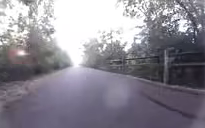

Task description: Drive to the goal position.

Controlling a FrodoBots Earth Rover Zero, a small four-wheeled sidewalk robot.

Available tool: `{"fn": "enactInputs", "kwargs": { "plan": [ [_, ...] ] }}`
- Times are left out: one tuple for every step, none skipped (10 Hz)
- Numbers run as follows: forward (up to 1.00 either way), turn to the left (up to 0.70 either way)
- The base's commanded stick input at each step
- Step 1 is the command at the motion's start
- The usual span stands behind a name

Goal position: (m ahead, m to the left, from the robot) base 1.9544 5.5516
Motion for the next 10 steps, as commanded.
{"fn": "enactInputs", "kwargs": {
  "plan": [
    [1.00, 0.00],
    [1.00, 0.00],
    [1.00, 0.00],
    [1.00, 0.00],
    [1.00, 0.00],
    [1.00, 0.00],
    [1.00, 0.00],
    [1.00, 0.00],
    [1.00, 0.00],
    [1.00, 0.00]
  ]
}}
